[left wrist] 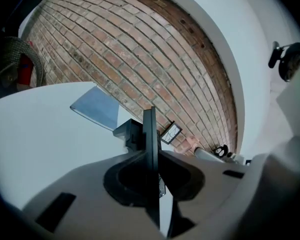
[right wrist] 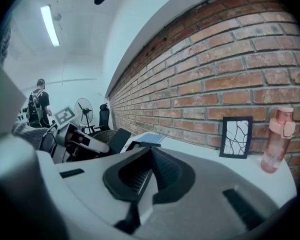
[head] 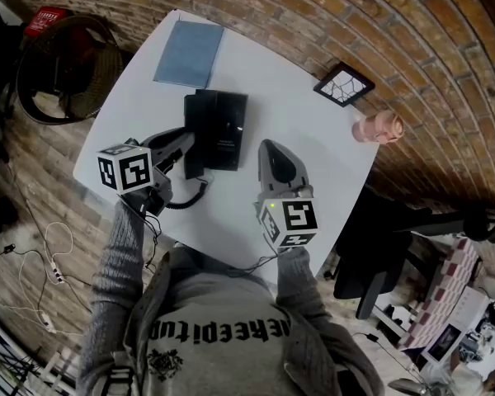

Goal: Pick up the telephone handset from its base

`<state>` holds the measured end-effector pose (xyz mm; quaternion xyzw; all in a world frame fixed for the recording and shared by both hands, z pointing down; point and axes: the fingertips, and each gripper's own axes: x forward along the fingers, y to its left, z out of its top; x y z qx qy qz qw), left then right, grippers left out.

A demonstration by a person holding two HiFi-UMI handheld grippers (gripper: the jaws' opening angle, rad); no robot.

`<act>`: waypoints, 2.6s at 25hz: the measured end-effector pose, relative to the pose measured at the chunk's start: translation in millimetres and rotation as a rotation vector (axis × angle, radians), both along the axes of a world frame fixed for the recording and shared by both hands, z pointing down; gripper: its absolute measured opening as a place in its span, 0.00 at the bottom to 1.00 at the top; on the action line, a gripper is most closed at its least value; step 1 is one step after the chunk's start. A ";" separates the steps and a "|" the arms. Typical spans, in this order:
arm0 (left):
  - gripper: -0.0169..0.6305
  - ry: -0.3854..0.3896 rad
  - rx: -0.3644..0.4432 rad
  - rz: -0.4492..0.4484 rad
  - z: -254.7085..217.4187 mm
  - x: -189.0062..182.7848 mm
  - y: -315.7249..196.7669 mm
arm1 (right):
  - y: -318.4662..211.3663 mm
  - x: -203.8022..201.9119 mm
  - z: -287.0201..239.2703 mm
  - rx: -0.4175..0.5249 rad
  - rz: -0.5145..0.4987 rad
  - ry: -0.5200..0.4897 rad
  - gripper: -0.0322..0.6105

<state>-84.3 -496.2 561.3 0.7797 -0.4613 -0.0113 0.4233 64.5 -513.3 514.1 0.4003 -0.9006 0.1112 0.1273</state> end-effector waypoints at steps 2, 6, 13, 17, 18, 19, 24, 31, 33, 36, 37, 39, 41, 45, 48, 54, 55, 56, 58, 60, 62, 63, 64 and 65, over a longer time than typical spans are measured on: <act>0.13 -0.023 0.025 -0.017 -9.5 -2.5 5.7 | 3.9 0.0 -5.9 0.014 0.000 -0.001 0.06; 0.13 -0.071 0.086 -0.050 -31.0 -7.6 18.3 | 15.3 -1.0 -18.7 0.039 0.001 -0.005 0.06; 0.13 -0.153 0.179 -0.082 -63.7 -14.1 43.3 | 38.1 -4.6 -36.9 0.079 0.008 -0.008 0.06; 0.13 -0.199 0.223 -0.097 -82.1 -12.8 58.7 | 52.8 -4.9 -48.0 0.100 0.016 -0.007 0.06; 0.13 -0.212 0.236 -0.101 -86.9 -12.3 62.4 | 56.2 -4.7 -50.7 0.105 0.018 -0.007 0.06; 0.13 -0.223 0.249 -0.104 -91.7 -12.1 66.2 | 59.7 -4.8 -53.6 0.111 0.020 -0.006 0.06; 0.13 -0.245 0.299 -0.126 -113.0 -14.7 86.8 | 79.4 -4.5 -72.1 0.148 0.032 -0.001 0.06; 0.13 -0.298 0.365 -0.174 -136.4 -21.3 111.3 | 103.7 0.2 -94.3 0.201 0.052 0.008 0.06; 0.13 -0.326 0.390 -0.190 -145.0 -22.9 118.5 | 110.4 1.4 -100.5 0.213 0.059 0.009 0.06; 0.13 -0.340 0.421 -0.209 -156.2 -25.0 128.8 | 119.8 3.0 -108.1 0.228 0.069 0.011 0.06; 0.13 -0.343 0.429 -0.212 -159.2 -25.7 132.1 | 122.8 3.5 -110.4 0.234 0.071 0.012 0.06; 0.13 -0.348 0.443 -0.217 -164.6 -26.9 138.8 | 129.0 4.4 -114.9 0.244 0.076 0.012 0.06; 0.13 -0.357 0.457 -0.224 -169.9 -28.4 146.1 | 135.9 5.4 -119.3 0.254 0.082 0.014 0.06; 0.13 -0.390 0.495 -0.239 -182.5 -31.7 161.8 | 149.9 7.0 -129.3 0.273 0.093 0.017 0.06; 0.13 -0.402 0.525 -0.250 -192.6 -32.3 172.4 | 159.5 9.1 -138.2 0.293 0.100 0.014 0.06; 0.13 -0.415 0.564 -0.281 -209.2 -37.1 194.4 | 180.0 14.6 -155.6 0.329 0.115 0.012 0.06; 0.13 -0.416 0.569 -0.287 -211.4 -38.7 198.2 | 183.6 15.3 -158.0 0.334 0.118 0.011 0.06; 0.13 -0.418 0.573 -0.294 -213.5 -40.6 202.1 | 187.3 15.9 -160.4 0.339 0.122 0.010 0.06; 0.13 -0.425 0.582 -0.307 -217.8 -44.2 209.9 | 194.6 17.5 -165.0 0.350 0.131 0.006 0.06; 0.13 -0.436 0.594 -0.316 -222.5 -46.0 217.1 | 201.4 20.1 -168.9 0.360 0.140 0.005 0.06; 0.13 -0.443 0.607 -0.324 -227.3 -46.6 223.9 | 207.7 22.7 -171.8 0.367 0.148 0.005 0.06; 0.13 -0.446 0.612 -0.328 -229.5 -47.3 227.2 | 210.6 23.6 -173.1 0.371 0.151 0.006 0.06; 0.13 -0.448 0.617 -0.333 -231.2 -48.2 230.3 | 213.5 24.2 -174.2 0.374 0.154 0.006 0.06; 0.13 -0.450 0.621 -0.337 -232.6 -49.3 233.5 | 216.1 24.9 -175.1 0.377 0.159 0.006 0.06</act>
